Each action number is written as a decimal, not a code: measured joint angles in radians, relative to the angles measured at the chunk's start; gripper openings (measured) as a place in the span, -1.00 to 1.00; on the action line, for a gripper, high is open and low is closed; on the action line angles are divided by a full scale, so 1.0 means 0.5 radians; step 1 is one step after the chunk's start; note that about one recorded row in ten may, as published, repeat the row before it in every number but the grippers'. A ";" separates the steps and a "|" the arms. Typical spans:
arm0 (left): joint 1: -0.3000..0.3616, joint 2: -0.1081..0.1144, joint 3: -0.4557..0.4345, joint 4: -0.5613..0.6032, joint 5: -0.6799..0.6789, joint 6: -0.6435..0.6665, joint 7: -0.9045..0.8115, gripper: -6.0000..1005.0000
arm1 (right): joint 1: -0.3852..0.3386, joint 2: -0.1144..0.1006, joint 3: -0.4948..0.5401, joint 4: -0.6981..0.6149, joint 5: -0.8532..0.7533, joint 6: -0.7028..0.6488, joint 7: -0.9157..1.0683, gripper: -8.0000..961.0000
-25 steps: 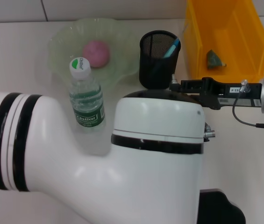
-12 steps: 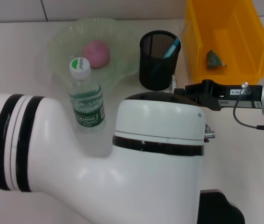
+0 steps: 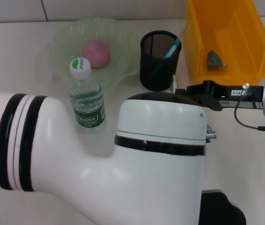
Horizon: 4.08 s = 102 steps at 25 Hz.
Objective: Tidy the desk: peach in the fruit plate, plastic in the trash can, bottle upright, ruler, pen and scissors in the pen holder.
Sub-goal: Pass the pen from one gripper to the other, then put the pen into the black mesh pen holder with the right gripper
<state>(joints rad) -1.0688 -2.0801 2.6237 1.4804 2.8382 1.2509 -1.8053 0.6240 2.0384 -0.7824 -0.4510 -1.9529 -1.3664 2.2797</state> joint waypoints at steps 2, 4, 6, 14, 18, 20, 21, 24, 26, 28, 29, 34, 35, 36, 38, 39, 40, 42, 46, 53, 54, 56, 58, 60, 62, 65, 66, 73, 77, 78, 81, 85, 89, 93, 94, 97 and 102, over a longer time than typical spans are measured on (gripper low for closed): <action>-0.001 0.000 -0.001 -0.001 -0.005 0.000 -0.005 -0.73 | 0.000 0.001 0.000 0.000 0.000 -0.001 0.000 -0.73; -0.004 0.000 -0.001 -0.003 -0.010 -0.002 -0.015 -0.72 | 0.002 0.001 0.000 0.000 0.000 -0.003 0.000 -0.73; -0.005 0.000 -0.001 -0.003 -0.010 -0.003 -0.017 -0.70 | 0.003 0.001 -0.001 0.000 0.000 -0.005 0.000 -0.73; -0.007 0.000 -0.004 -0.005 -0.017 -0.005 -0.045 -0.60 | 0.000 0.001 0.013 -0.003 0.001 -0.007 0.000 -0.73; -0.007 0.000 -0.006 -0.006 -0.019 -0.005 -0.060 -0.52 | 0.000 0.001 0.020 -0.002 0.002 -0.008 -0.016 -0.73; -0.007 0.000 -0.004 -0.008 -0.021 -0.007 -0.068 -0.46 | 0.001 0.001 0.021 0.000 0.004 -0.009 -0.021 -0.73; -0.007 0.000 -0.003 -0.008 -0.021 -0.007 -0.071 -0.43 | 0.001 0.002 0.021 0.000 0.004 -0.009 -0.021 -0.73; -0.006 0.000 -0.002 -0.010 -0.022 -0.008 -0.074 -0.31 | -0.001 0.003 0.022 0.000 0.006 -0.010 -0.025 -0.73; 0.000 0.000 -0.005 -0.005 -0.022 -0.007 -0.077 -0.17 | -0.002 0.005 0.022 0.000 0.006 -0.010 -0.027 -0.73; 0.005 0.000 -0.006 0.006 -0.022 -0.003 -0.081 -0.04 | -0.003 0.013 0.023 0.000 0.007 -0.006 -0.037 -0.73; 0.006 0.000 -0.005 0.008 -0.022 -0.004 -0.086 -0.03 | -0.003 0.025 0.025 -0.001 0.007 -0.001 -0.052 -0.73; 0.008 0.001 -0.005 0.015 -0.021 -0.015 -0.127 0.01 | -0.013 0.048 0.028 -0.009 0.080 -0.001 -0.141 -0.73; 0.008 0.001 -0.005 0.015 -0.021 -0.015 -0.127 0.01 | -0.013 0.048 0.028 -0.009 0.080 -0.001 -0.141 -0.73; 0.008 0.002 -0.009 0.015 -0.022 -0.020 -0.129 0.02 | -0.017 0.049 0.028 -0.009 0.114 -0.004 -0.167 -0.73; 0.009 0.004 -0.013 0.014 -0.024 -0.029 -0.132 0.04 | -0.024 0.051 0.022 -0.015 0.171 -0.015 -0.201 -0.73; 0.009 0.005 -0.015 0.009 -0.025 -0.050 -0.141 0.05 | -0.024 0.053 0.018 -0.024 0.212 -0.025 -0.245 -0.73; 0.009 0.005 -0.015 0.009 -0.025 -0.050 -0.141 0.05 | -0.024 0.053 0.018 -0.024 0.212 -0.025 -0.245 -0.73; 0.009 0.007 -0.017 0.001 -0.028 -0.077 -0.151 0.07 | -0.020 0.053 0.024 -0.027 0.237 -0.033 -0.294 -0.73; 0.021 0.010 -0.044 -0.046 -0.062 -0.136 -0.156 0.28 | -0.020 0.054 0.019 -0.052 0.334 -0.046 -0.378 -0.73; 0.080 0.027 -0.142 -0.056 -0.204 -0.177 -0.110 0.33 | -0.035 0.061 0.028 -0.205 0.406 -0.051 -0.392 -0.73; 0.102 0.033 -0.171 -0.059 -0.223 -0.197 -0.095 0.33 | -0.037 0.065 0.028 -0.256 0.428 -0.041 -0.393 -0.73; 0.117 0.038 -0.191 -0.060 -0.233 -0.208 -0.090 0.33 | -0.038 0.066 0.028 -0.282 0.441 -0.038 -0.396 -0.73; 0.144 0.047 -0.234 -0.060 -0.260 -0.230 -0.078 0.33 | -0.038 0.070 0.028 -0.340 0.465 -0.033 -0.407 -0.73; 0.178 0.057 -0.302 -0.061 -0.316 -0.247 -0.040 0.33 | -0.035 0.076 0.028 -0.392 0.478 -0.029 -0.420 -0.73; 0.226 0.073 -0.414 -0.062 -0.420 -0.253 0.050 0.33 | -0.027 0.077 0.028 -0.427 0.480 -0.027 -0.429 -0.73; 0.249 0.081 -0.477 -0.063 -0.477 -0.250 0.097 0.33 | -0.026 0.077 0.028 -0.461 0.481 -0.026 -0.434 -0.73; 0.249 0.081 -0.477 -0.063 -0.477 -0.250 0.097 0.33 | -0.030 0.077 0.028 -0.475 0.485 -0.026 -0.434 -0.73; 0.631 0.176 -1.165 0.033 -1.332 -0.129 0.642 0.32 | -0.080 0.076 0.037 -0.597 0.535 -0.025 -0.440 -0.73; 0.842 0.190 -1.516 0.102 -1.680 -0.018 0.861 0.31 | -0.089 0.073 0.055 -0.638 0.539 -0.021 -0.453 -0.73; 0.895 0.190 -1.595 0.105 -1.758 0.004 0.910 0.31 | -0.089 0.073 0.056 -0.646 0.540 -0.020 -0.472 -0.72; 1.051 0.177 -1.868 0.056 -2.053 0.109 1.093 0.32 | -0.082 0.075 0.055 -0.665 0.553 -0.019 -0.564 -0.72; 1.190 0.130 -2.251 -0.079 -2.390 0.374 1.292 0.32 | -0.050 0.078 0.051 -0.670 0.590 -0.015 -0.696 -0.72; 1.270 0.047 -2.737 -0.351 -2.606 0.682 1.444 0.32 | -0.004 0.082 0.036 -0.659 0.616 0.069 -0.855 -0.72; 1.309 0.029 -3.114 -0.644 -2.730 0.876 1.545 0.33 | 0.049 0.084 0.026 -0.560 0.726 0.126 -1.111 -0.72; 1.318 0.036 -3.272 -0.782 -2.767 0.953 1.579 0.33 | 0.061 0.084 0.025 -0.534 0.759 0.133 -1.188 -0.72; 1.355 0.051 -3.592 -1.047 -2.771 1.072 1.645 0.33 | 0.099 0.087 0.025 -0.423 0.899 0.153 -1.458 -0.72; 1.480 0.100 -3.769 -1.400 -2.764 1.070 1.800 0.32 | 0.217 0.089 0.024 -0.086 1.105 0.179 -1.941 -0.72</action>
<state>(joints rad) -0.3290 -2.0300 0.7391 0.7802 1.4562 1.7858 -0.9054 0.7323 2.0827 -0.7702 -0.4942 -1.4004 -1.2771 1.3092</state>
